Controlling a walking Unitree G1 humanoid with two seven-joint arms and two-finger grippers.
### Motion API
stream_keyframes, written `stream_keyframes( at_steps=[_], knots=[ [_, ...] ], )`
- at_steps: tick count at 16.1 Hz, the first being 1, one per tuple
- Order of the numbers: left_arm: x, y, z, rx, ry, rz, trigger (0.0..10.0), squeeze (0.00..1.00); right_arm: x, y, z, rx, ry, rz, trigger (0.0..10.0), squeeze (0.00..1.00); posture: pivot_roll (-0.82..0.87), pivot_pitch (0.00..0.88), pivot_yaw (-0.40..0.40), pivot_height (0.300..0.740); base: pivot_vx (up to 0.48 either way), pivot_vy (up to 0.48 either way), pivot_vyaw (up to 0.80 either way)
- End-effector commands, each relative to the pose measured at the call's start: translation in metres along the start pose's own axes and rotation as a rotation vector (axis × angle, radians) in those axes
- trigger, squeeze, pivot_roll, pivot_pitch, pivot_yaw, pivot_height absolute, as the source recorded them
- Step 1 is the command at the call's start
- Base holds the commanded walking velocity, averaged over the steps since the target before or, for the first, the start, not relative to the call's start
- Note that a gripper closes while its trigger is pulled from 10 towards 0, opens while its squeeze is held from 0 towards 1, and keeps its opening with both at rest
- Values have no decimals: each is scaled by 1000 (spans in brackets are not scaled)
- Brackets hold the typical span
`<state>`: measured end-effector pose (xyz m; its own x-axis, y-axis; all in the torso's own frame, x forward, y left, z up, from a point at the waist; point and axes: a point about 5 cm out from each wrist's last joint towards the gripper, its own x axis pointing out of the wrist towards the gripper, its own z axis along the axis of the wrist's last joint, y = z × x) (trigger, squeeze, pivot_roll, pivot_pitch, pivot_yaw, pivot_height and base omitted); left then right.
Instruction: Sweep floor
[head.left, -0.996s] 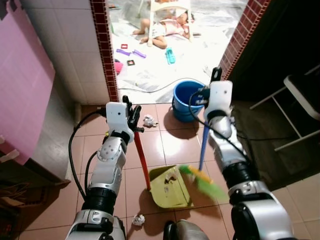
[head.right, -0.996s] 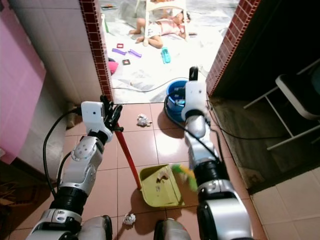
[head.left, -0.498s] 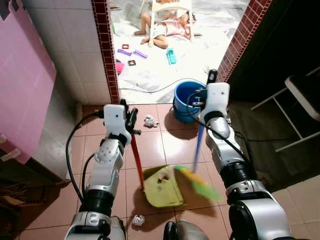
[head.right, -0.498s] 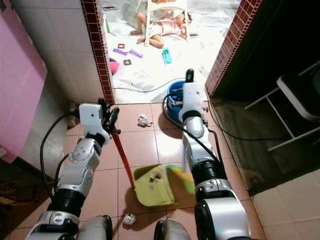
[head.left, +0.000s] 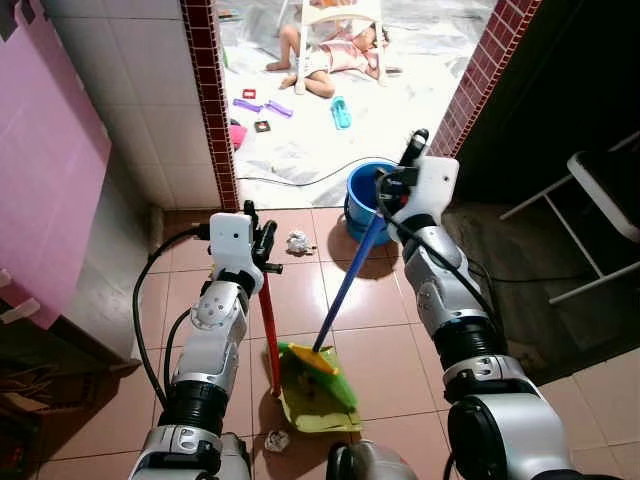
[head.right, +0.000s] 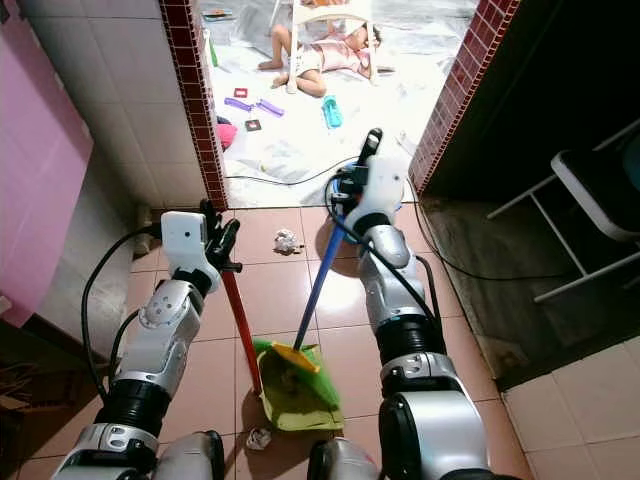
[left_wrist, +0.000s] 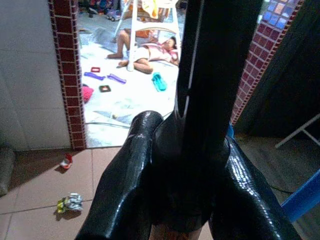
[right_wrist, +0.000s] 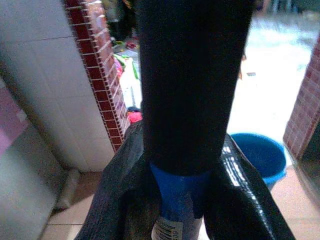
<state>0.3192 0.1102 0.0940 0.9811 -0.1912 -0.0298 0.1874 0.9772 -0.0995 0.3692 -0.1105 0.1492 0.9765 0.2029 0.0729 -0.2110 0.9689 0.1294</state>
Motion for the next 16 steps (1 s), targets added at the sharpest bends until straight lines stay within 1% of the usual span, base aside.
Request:
stream_keyframes(
  at_steps=[1,2,3,4,5,7,9,11,12,13,15,16],
  knots=[
    [5,-4,12,-2,-55,-8,10000,0,4,-1,21,-101,-94,14,10000,0,-17,84,-87,740,0,0,0],
    [6,-2,13,1,-59,0,10000,0,4,-7,25,-167,-122,-25,10000,0,-17,84,-87,740,0,0,0],
    [7,2,16,-3,-66,12,10000,0,4,-19,34,-235,-161,-98,10000,0,-17,84,-87,740,0,0,0],
    [8,5,18,-2,-76,21,10000,0,3,-26,39,-269,-177,-136,10000,0,-17,84,-87,740,0,0,0],
    [8,7,19,-1,-78,26,10000,0,3,-28,40,-281,-180,-151,10000,0,-17,84,-87,740,0,0,0],
    [7,13,20,3,-80,51,10000,0,0,-36,38,-320,-170,-187,10000,0,-18,77,-84,740,0,0,0],
    [3,21,28,8,-127,101,10000,0,-9,-42,25,-303,-136,-203,10000,0,-12,76,-85,740,0,0,0],
    [-2,26,34,41,-171,128,10000,0,-18,-43,14,-279,-109,-207,10000,0,-2,61,-76,740,0,0,0],
    [-7,30,42,65,-218,136,10000,0,-25,-42,3,-232,-86,-217,10000,0,0,49,-64,740,0,0,0],
    [-11,35,53,125,-263,140,10000,0,-30,-37,-5,-211,-74,-222,10000,0,-1,33,-45,740,0,0,-519],
    [-10,38,66,153,-300,124,10000,0,-31,-32,-7,-205,-77,-222,10000,0,-1,24,-32,740,0,0,-800],
    [-7,38,78,165,-332,106,10000,0,-29,-27,-5,-205,-88,-216,10000,0,0,23,-26,740,0,0,-800]
  ],
)
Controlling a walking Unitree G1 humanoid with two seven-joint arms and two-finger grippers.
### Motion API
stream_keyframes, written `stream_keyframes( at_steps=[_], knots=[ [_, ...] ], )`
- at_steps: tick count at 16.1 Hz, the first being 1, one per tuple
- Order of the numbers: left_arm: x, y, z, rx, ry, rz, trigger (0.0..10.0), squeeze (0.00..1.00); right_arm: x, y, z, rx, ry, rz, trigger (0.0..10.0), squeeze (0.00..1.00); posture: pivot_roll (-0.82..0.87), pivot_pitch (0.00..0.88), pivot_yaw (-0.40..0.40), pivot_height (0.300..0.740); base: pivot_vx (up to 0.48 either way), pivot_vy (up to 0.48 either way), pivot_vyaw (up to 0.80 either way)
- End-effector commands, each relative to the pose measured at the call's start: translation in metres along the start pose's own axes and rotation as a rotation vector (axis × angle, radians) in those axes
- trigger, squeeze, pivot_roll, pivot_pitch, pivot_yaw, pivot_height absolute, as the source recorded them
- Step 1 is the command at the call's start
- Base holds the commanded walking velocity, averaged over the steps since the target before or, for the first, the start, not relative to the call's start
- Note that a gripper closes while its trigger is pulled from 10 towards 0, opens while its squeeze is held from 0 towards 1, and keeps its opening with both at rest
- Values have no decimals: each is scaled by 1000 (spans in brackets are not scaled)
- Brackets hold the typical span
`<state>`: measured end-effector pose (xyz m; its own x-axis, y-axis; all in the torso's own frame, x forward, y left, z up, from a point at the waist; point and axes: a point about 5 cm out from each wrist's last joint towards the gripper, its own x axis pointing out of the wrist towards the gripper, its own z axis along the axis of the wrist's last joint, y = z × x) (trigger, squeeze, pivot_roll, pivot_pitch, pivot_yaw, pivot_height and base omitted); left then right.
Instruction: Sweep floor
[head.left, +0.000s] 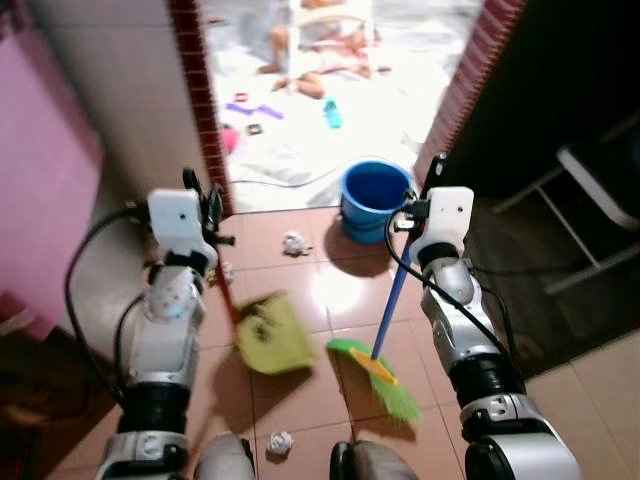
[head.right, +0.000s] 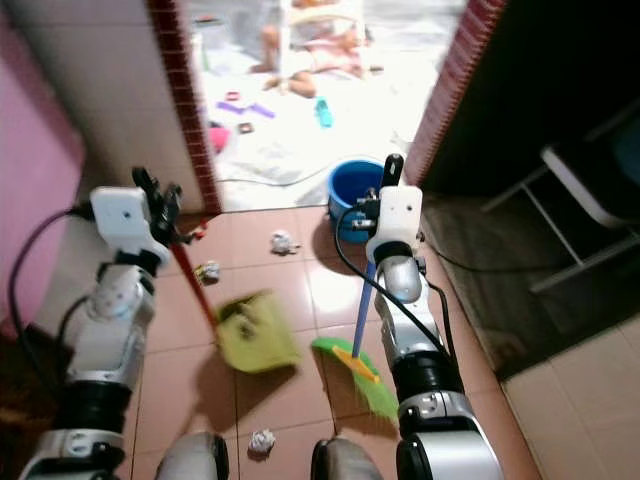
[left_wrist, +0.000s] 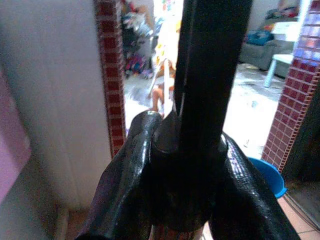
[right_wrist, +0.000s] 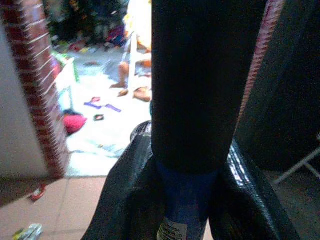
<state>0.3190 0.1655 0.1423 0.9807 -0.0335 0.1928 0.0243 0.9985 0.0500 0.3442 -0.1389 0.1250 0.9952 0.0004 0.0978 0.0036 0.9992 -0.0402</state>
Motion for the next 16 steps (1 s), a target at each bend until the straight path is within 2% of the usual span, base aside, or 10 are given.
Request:
stream_keyframes(
  at_steps=[1,3,6,9,11,12,13,15,16],
  knots=[
    [12,-9,30,-1,-123,-52,10000,0,5,-3,16,-11,-61,-16,10000,0,2,23,-24,740,0,0,-800],
    [13,-13,34,12,-133,-73,10000,0,6,-4,17,-4,-62,-25,10000,0,7,24,-21,740,0,0,-719],
    [11,-19,34,38,-134,-97,10000,0,4,-5,14,-2,-57,-30,10000,0,17,23,-19,740,0,0,0],
    [4,-21,19,90,-81,-134,10000,0,-4,-4,3,0,-42,-35,10000,0,56,0,15,740,0,0,0],
    [1,-27,12,122,-54,-178,10000,0,-10,-9,-1,12,-37,-65,10000,0,92,0,48,740,0,0,0],
    [0,-29,11,164,-51,-214,10000,0,-13,-14,-3,26,-33,-103,10000,0,86,0,84,740,0,0,0],
    [1,-27,11,176,-46,-233,10000,0,-15,-16,-6,35,-21,-124,10000,0,67,0,116,740,0,0,0],
    [7,-27,11,179,-31,-260,10000,0,-17,-19,-5,-5,-34,-152,10000,0,33,0,152,740,0,0,0],
    [10,-31,11,196,-36,-285,10000,0,-18,-20,-2,38,-67,-165,10000,0,19,0,152,740,0,0,0]
  ],
)
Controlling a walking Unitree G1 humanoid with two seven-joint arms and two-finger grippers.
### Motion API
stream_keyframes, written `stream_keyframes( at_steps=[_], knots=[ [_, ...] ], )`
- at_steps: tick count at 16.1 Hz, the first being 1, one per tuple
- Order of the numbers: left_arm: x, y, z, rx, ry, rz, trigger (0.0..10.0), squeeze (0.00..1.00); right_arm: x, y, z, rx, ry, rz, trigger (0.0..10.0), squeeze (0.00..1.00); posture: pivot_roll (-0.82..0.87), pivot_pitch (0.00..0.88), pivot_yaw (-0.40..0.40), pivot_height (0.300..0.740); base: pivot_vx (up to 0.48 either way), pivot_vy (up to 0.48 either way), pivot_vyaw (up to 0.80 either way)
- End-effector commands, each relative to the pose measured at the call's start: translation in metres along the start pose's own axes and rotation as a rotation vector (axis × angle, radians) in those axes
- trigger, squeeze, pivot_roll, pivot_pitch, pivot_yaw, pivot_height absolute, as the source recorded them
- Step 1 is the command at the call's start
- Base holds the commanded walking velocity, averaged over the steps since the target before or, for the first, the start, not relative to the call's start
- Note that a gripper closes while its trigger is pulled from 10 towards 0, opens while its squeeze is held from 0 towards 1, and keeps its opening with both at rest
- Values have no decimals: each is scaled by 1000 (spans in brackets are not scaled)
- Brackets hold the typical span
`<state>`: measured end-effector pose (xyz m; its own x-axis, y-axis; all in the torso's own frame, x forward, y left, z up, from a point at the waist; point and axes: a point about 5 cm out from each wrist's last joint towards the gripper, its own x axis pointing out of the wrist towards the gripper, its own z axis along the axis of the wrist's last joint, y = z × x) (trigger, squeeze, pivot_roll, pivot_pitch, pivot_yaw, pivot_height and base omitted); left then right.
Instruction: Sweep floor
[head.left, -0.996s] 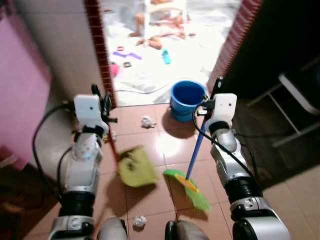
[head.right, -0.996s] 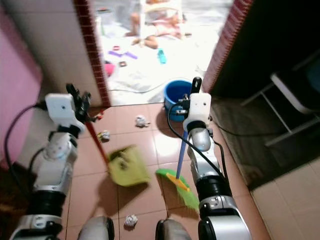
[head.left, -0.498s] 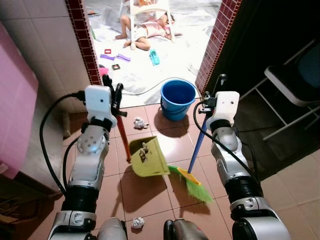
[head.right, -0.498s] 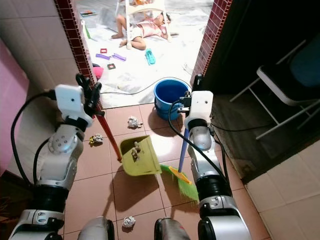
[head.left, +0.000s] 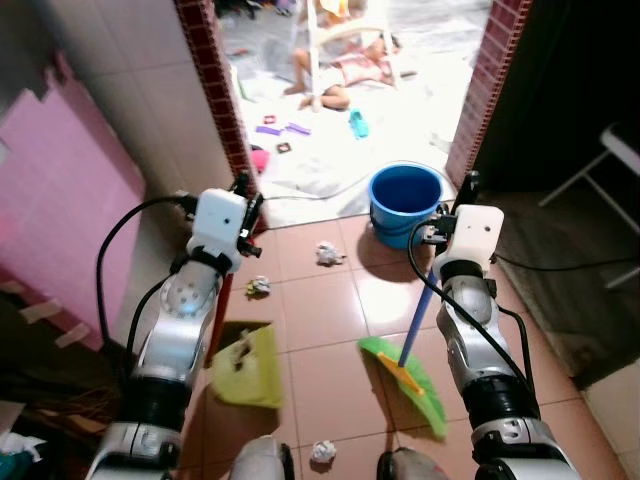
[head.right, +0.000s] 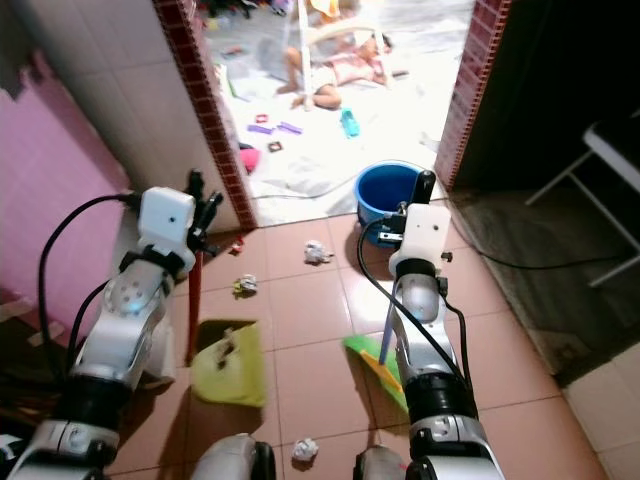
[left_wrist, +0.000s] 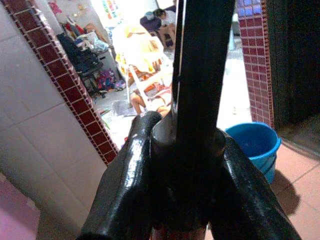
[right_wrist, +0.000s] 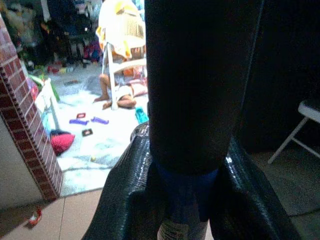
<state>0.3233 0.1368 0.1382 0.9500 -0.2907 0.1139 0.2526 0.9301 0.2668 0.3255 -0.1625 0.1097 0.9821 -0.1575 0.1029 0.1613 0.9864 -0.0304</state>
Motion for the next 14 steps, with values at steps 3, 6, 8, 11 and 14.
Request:
stream_keyframes(
  at_steps=[3,6,8,11,14],
  knots=[
    [9,-3,16,5,-68,5,10000,0,-6,-1,16,-2,-74,10,10000,0,-26,0,127,740,0,0,0],
    [-7,-6,1,-97,-27,83,10000,0,-5,-5,17,-35,-80,38,10000,0,-25,0,88,740,0,0,0],
    [-16,-1,-6,-115,-14,174,10000,0,1,-8,21,-29,-82,32,10000,0,-22,0,71,740,0,0,0],
    [-17,16,-1,-112,-31,259,10000,0,7,-9,27,-36,-91,53,10000,0,-11,0,19,740,0,0,0],
    [-21,28,1,-72,-37,308,10000,0,4,1,20,-18,-57,100,10000,0,4,0,-7,740,0,0,0]
  ],
)
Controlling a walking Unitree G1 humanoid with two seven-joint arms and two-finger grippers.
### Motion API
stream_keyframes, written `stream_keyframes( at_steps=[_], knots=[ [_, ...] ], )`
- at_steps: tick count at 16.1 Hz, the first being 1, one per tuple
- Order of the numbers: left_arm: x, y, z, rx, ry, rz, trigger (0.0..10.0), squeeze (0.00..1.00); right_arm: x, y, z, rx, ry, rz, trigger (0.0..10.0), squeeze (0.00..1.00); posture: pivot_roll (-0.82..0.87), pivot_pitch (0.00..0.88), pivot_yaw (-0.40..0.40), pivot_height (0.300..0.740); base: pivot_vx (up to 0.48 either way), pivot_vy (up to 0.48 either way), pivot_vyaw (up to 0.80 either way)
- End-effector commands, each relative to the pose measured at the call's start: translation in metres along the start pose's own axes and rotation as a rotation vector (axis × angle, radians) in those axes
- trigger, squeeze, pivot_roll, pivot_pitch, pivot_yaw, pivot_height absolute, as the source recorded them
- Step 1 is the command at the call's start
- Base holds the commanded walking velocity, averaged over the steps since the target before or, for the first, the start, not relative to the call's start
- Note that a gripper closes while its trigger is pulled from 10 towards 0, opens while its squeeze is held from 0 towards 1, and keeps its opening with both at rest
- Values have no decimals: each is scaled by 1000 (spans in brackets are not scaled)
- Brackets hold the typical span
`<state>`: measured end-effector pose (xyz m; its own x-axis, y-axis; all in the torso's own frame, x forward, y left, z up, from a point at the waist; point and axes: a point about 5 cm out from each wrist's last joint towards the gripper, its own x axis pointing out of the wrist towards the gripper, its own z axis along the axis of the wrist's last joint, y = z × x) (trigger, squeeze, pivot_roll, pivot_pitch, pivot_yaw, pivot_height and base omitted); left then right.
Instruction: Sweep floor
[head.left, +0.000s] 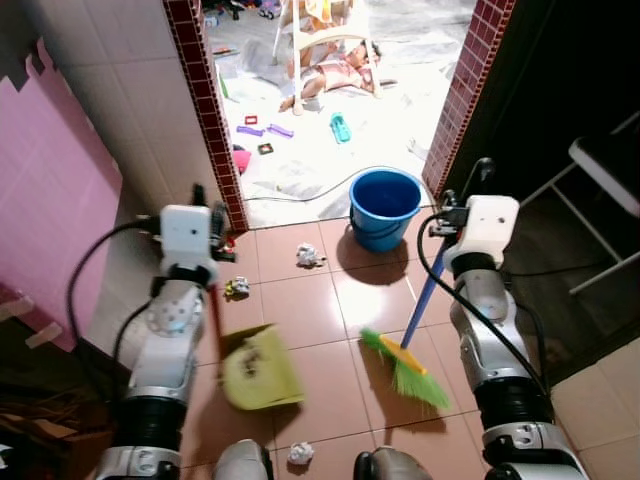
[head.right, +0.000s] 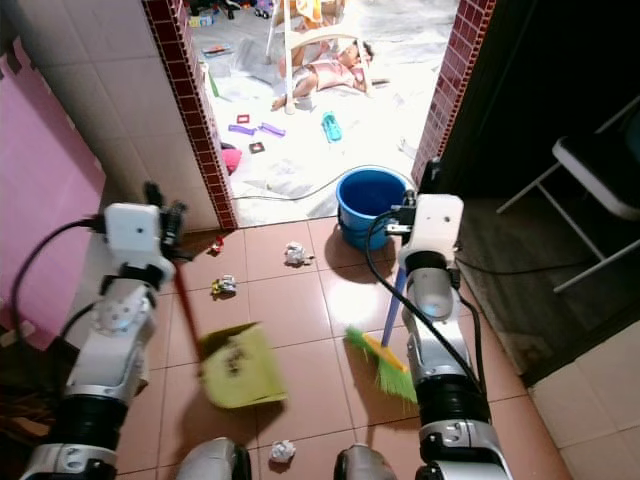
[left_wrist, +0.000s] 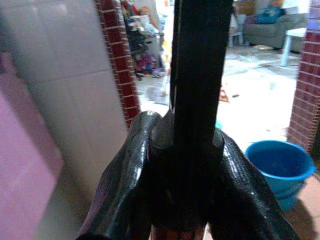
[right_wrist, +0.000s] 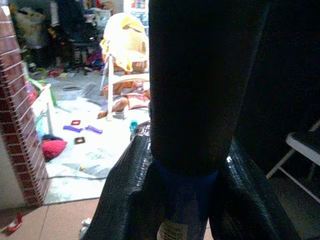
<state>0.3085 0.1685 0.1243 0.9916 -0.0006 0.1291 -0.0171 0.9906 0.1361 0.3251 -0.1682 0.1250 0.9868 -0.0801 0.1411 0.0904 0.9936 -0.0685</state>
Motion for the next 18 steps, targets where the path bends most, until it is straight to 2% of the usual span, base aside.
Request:
stream_keyframes(
  at_steps=[1,4,6,10,17,18],
  knots=[
    [0,5,18,2,-82,20,10000,0,-1,12,2,24,4,44,10000,0,2,0,-9,740,0,0,0],
    [-7,4,16,-8,-69,11,10000,0,-5,15,3,32,1,68,10000,0,-8,0,-10,740,0,0,0],
    [-7,-3,18,-9,-84,-20,10000,0,-6,10,3,26,-3,69,10000,0,-14,0,-9,740,0,0,0],
    [-3,-7,28,-23,-104,-48,10000,0,-5,10,4,20,-4,64,10000,0,-14,1,-4,740,339,0,0],
    [-8,-10,28,-32,-99,-65,10000,0,-3,18,6,16,-5,95,10000,0,-4,14,-17,740,439,0,0],
    [-8,-10,28,-32,-98,-68,10000,0,-3,18,6,25,-2,93,10000,0,-6,12,-16,740,461,0,-688]
  ],
)
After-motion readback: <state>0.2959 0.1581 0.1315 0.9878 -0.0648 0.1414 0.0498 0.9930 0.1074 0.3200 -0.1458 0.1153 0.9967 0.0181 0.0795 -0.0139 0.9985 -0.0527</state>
